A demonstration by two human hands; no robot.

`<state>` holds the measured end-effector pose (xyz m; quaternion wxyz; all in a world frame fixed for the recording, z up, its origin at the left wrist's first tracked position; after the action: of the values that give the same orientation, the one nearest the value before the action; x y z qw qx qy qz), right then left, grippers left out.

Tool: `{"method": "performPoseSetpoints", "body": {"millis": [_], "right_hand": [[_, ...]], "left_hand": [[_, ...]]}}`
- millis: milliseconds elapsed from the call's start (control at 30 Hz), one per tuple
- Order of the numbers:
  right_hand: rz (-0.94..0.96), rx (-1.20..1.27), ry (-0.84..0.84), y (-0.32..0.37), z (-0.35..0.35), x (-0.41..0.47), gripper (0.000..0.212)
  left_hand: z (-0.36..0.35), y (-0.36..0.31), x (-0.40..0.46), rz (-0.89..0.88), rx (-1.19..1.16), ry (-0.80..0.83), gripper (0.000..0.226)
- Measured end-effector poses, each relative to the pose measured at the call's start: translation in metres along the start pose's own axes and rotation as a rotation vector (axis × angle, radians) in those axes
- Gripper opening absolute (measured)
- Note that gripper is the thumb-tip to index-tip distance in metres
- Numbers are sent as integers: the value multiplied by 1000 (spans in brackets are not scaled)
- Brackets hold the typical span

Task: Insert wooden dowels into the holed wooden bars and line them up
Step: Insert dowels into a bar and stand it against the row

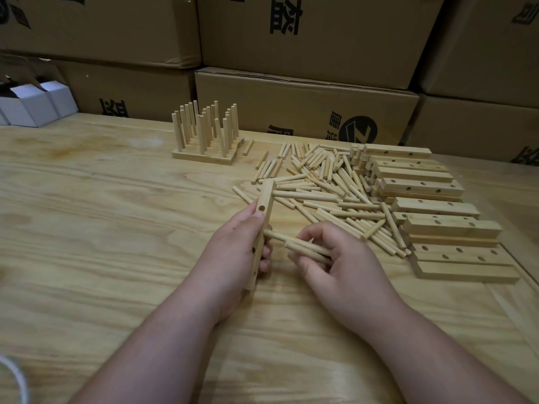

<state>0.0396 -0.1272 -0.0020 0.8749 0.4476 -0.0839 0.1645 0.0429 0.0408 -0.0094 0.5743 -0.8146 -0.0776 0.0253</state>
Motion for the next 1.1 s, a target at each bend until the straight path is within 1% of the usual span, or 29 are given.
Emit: {"method": "performPoseSetpoints", "body": {"millis": [67,133,267,500,567,667,700,767,833,933,1033,1100], "right_hand": [[71,-8,-90,1,4,1,20],[127,-23,-136,2,6,2,14],[154,-62,-152,2,7,3,7],[147,-40,-134,2,7,2,8],[150,-39,-131,3,6,2,11],[123,-14,-108,6,6,2,33],[106,4,-102,6,6,1,34],[64,45,-76,4,5,0,27],[9,73,-48,2,6,-2,36],[-65,146,-11,-1,9,-4,46],[-91,196,-26,-1,7,-4,44],[-80,189,-51,2,4,-2,41]], "left_hand": [[0,0,0,5,-1,-2,35],[-1,0,-1,8,4,4,35],[-1,-2,-2,9,42,40,39],[-3,-5,-6,-4,74,70,44],[-2,-6,-7,-8,63,75,44],[-3,-5,-8,-13,19,69,38],[-3,-4,-8,-16,7,69,37],[-2,-2,-8,-33,7,80,36],[0,-1,-9,-57,50,111,39],[1,0,-9,-68,141,140,52],[1,0,-8,-77,174,102,54],[2,-1,-7,-68,142,54,49]]}}
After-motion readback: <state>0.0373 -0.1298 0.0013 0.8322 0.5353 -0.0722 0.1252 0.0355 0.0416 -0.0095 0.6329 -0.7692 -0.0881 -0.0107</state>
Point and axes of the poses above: each hand's wrist, its own x-axis towards the middle knuckle, its own z-axis out of the back of the hand, y = z × x, the point moved 2 cm from there along x, towards the middle knuckle, and after that the axes turned 8 degrees about -z, right-handed, at the moved point
